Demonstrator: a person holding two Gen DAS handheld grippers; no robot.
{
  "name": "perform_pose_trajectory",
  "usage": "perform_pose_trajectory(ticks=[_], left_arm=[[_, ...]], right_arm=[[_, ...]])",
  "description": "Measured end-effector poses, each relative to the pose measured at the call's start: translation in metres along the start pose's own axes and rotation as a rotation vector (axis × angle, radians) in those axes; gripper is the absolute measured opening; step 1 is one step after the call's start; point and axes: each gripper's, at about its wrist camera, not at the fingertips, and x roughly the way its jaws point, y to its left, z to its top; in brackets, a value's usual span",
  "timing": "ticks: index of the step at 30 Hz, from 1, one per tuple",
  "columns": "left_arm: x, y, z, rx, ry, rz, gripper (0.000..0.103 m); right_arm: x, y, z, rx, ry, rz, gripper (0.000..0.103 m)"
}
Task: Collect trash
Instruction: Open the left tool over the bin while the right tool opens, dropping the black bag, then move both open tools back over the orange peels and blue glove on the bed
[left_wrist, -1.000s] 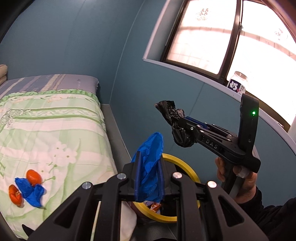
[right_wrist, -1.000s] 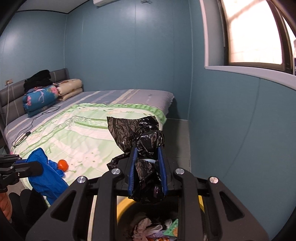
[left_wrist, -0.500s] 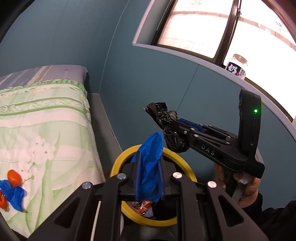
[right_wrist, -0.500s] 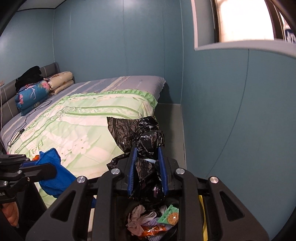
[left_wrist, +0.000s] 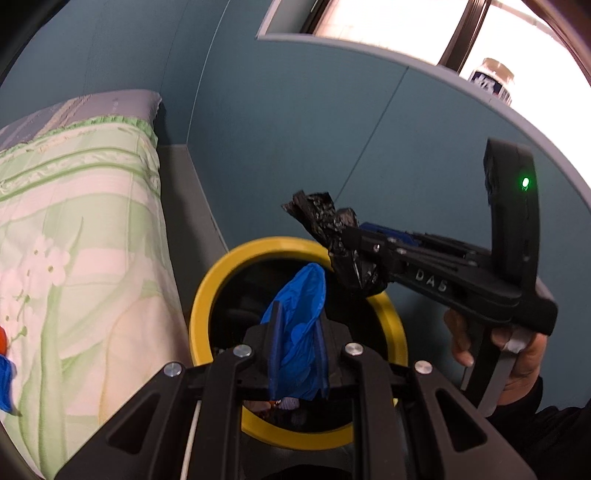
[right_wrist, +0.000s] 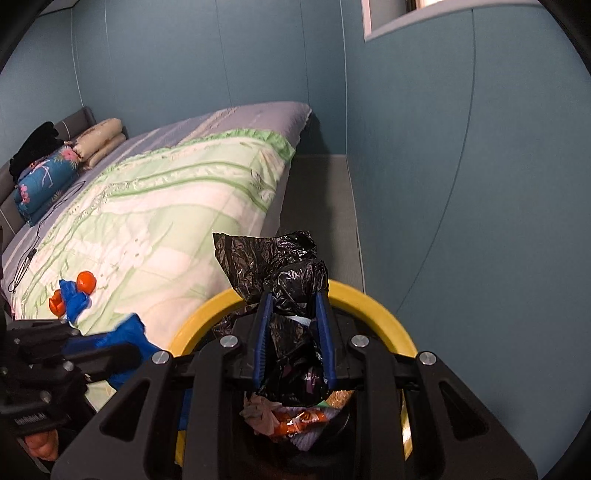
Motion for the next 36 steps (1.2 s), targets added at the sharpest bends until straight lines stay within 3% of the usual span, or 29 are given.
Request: perform_pose_trajectory(ticks=[4,8,13,15,19,21,24,29,36], left_arm=[[0.010,0.002,-0.007,-0.015,0.029,-0.014,0.015],[0.014,0.005,-0.008,-0.031,0.039,-0.012,0.016],[0.012,0.006,-0.009,-0.037,0.025,0.002,0.038],[0.006,0.008,-0.007,-0.041,0.003,0.009,0.057],[-0.022,0.011,-0.005,-0.051,-0.092,0.078,0.081],[-0.043,0.012,-0.003,-0.055,-0.159,0.120,0.090],[-0.071,0.011,-0.001,-0.043,-0.240,0.187,0.095],[-0.112,0.008,-0.004,-0.021,-0.342,0.293,0.095],[-0.164,0.007,-0.001,-0.027,-0.436,0.352,0.095]], right_arm=[[0.007,-0.002,-0.002,0.007,0.030,0.001,0.024],[0.009,-0.008,-0.004,0.031,0.040,0.005,0.037],[0.004,-0.015,-0.004,0.060,0.030,0.000,0.046],[0.000,-0.016,-0.003,0.071,0.016,-0.001,0.053],[-0.010,-0.017,0.001,0.076,-0.042,-0.014,0.056],[-0.018,-0.014,0.003,0.067,-0.091,-0.033,0.065],[-0.025,-0.011,0.007,0.068,-0.130,-0.024,0.067],[-0.038,0.003,0.016,0.049,-0.214,0.022,0.069],[-0.048,0.041,0.025,-0.023,-0.286,0.111,0.072]])
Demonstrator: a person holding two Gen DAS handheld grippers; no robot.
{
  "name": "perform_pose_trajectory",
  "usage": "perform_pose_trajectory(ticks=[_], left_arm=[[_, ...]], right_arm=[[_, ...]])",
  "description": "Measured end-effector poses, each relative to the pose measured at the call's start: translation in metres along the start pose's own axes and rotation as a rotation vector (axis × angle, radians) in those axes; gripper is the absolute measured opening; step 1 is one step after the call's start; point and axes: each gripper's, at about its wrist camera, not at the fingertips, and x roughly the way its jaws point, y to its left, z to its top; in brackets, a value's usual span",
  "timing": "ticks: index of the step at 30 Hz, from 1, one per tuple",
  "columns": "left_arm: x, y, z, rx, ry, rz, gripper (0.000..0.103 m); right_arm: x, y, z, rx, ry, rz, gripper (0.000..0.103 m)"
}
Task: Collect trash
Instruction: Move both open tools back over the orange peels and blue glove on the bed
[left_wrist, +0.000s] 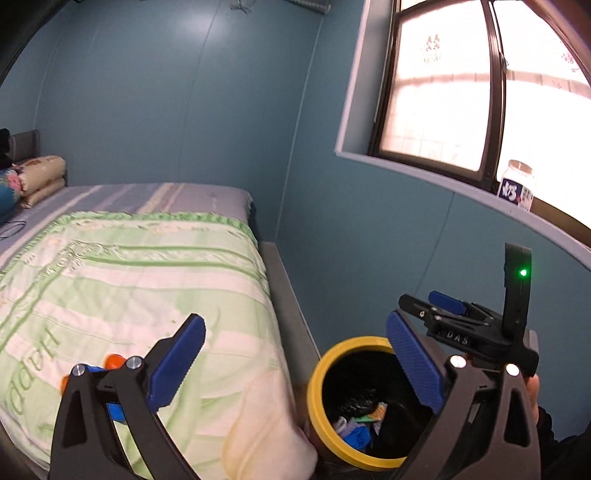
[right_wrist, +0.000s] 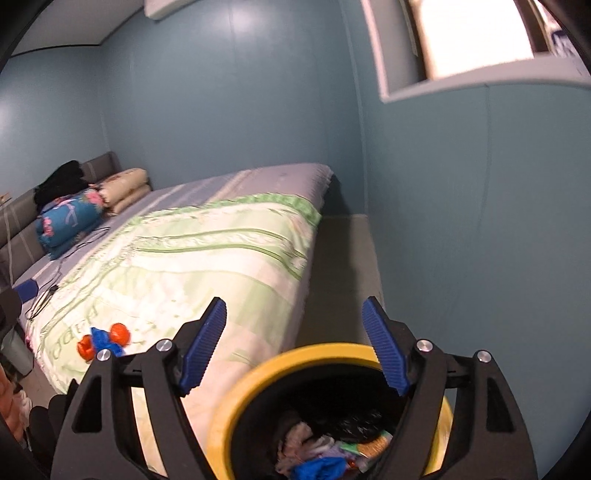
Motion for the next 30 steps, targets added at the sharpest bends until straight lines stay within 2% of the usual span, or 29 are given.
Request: perform_pose_trajectory(ticks=[4,6,8,18,25,30], left_arm=[[-0.019,0.008,0.007,0.011,-0.050,0.035,0.095],[-0.027,0.013,0.008,0.008,-0.064,0.045,0.095],[-0.035,0.021,0.010,-0.004,-0.078,0.057,0.095],[-0.052,0.070,0.007,-0.082,-0.104,0.142,0.095],[-0.045,0.147,-0.008,-0.183,-0.066,0.298,0.095],[-0.032,0.225,-0.031,-0.321,0.004,0.396,0.095]], right_arm=[[0.005,0.029,0.004,-0.063,-0.028,0.058,0.073],[0.007,0.046,0.003,-0.092,-0.030,0.101,0.079],[0.011,0.059,0.002,-0.111,-0.027,0.136,0.080],[0.062,0.131,-0.009,-0.195,0.057,0.316,0.084],[0.102,0.198,-0.035,-0.279,0.118,0.416,0.084],[0.136,0.243,-0.057,-0.327,0.190,0.473,0.084]])
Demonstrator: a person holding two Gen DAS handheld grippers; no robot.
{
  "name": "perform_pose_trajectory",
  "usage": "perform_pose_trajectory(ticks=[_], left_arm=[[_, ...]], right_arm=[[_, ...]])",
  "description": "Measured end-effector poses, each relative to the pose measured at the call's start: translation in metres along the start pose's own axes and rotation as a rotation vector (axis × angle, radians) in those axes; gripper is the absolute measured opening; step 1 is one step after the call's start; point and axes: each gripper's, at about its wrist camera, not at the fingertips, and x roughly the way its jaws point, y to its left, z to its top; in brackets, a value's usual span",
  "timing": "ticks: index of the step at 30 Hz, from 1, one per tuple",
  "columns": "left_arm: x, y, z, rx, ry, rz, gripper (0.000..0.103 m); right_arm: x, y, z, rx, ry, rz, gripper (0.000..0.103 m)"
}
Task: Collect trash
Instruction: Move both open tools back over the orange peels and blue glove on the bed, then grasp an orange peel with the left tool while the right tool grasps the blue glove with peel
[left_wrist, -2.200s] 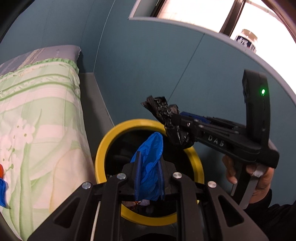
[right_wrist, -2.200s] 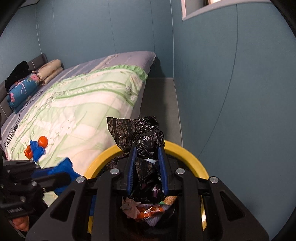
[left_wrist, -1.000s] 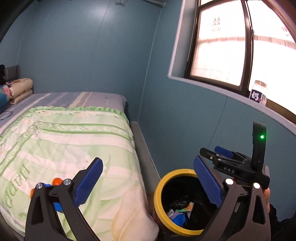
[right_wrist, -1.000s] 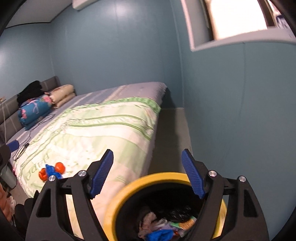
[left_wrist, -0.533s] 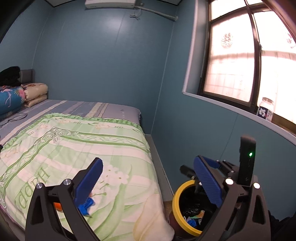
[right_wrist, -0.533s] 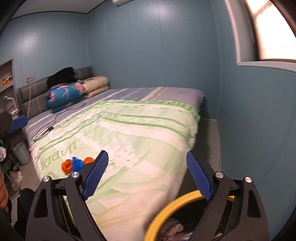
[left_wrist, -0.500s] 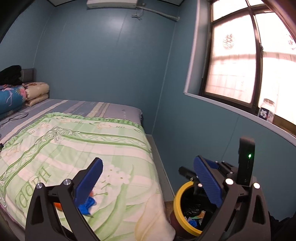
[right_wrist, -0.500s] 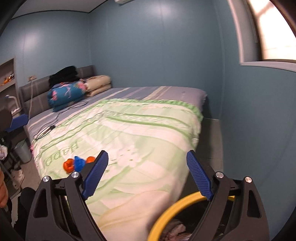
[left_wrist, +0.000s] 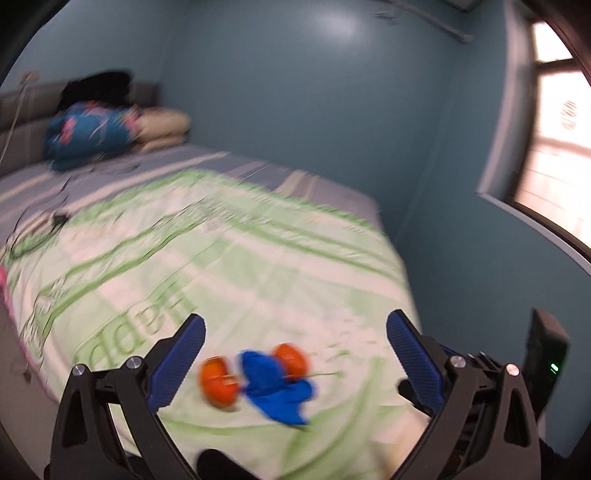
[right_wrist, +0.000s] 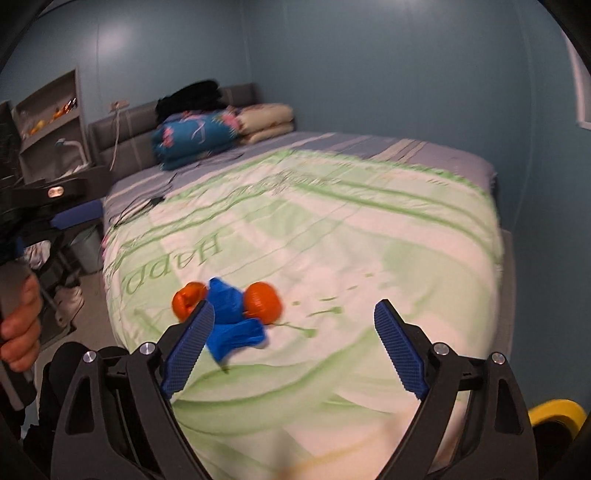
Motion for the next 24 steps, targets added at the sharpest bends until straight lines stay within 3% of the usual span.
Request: perform_pose_trajectory(ticks=[7,12,24], left_arm=[[0.061,0.075,-0.026,-0.151,0.162,0.093,0.095],[0.088,0.085,-0.051,-0.156,0.260,0.113,0.095],[0.125,0.101,-0.066,-0.149,0.337,0.152,0.095]], right_arm=[[0.064,0.031,-0.008,-0.064,0.107,0.037,0.084],[0.093,0.035,-0.008,-0.072,0.167,0.038,0.084],[0.125,0.043,-0.004,-0.091,0.237,0.056,0.085]])
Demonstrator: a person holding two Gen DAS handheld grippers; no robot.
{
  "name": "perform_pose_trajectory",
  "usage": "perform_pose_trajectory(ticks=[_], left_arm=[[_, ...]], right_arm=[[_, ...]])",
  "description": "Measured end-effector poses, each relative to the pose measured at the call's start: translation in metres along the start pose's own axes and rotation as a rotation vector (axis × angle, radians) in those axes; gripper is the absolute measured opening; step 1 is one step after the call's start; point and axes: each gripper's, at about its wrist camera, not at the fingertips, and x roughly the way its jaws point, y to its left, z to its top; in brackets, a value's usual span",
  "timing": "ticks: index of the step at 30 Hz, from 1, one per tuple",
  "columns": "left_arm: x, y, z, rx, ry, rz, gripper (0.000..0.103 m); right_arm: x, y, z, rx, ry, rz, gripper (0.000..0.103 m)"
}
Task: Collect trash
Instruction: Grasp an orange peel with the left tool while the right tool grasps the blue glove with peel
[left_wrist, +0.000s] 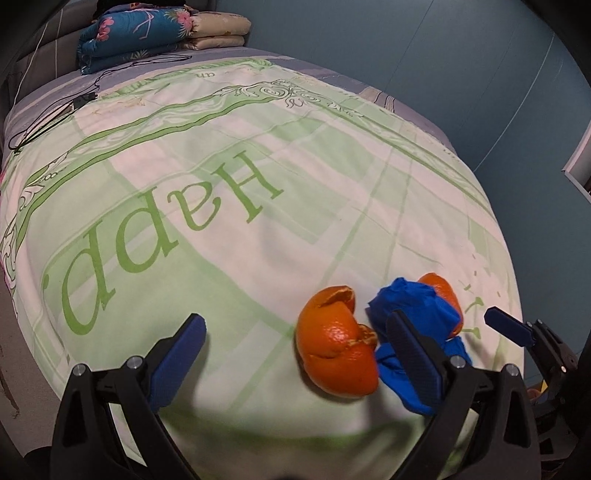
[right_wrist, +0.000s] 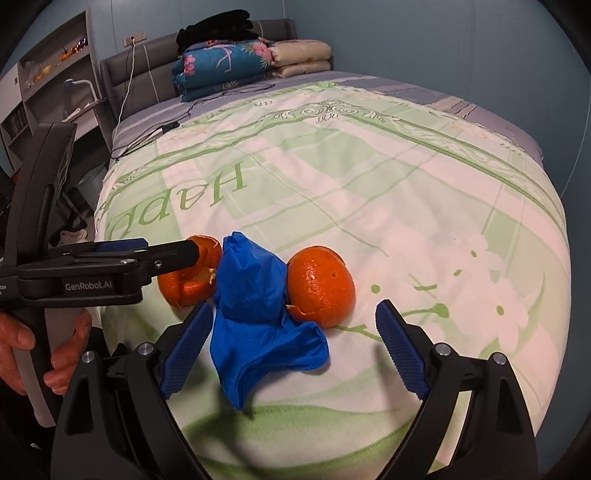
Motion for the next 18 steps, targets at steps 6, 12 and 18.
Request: perform_pose_trajectory(ticks=[6,12,18], left_arm=[[0.012,0.011,0.002,-0.022,0.024,0.011,0.094],[0.018,0.012,0.005,-0.007,0.015,0.017,0.090],[0.022,0.014,0.006,0.001,0.004,0.009,0.085]], right_arm=[[0.017,0.003,0.005,-0.013,0.035,0.001,0.085],[0.034,0.000,0.010,-0.003,0.073,0.004,0.085],[0.049,-0.005,0.013,0.015,0.105,-0.001,0.077]])
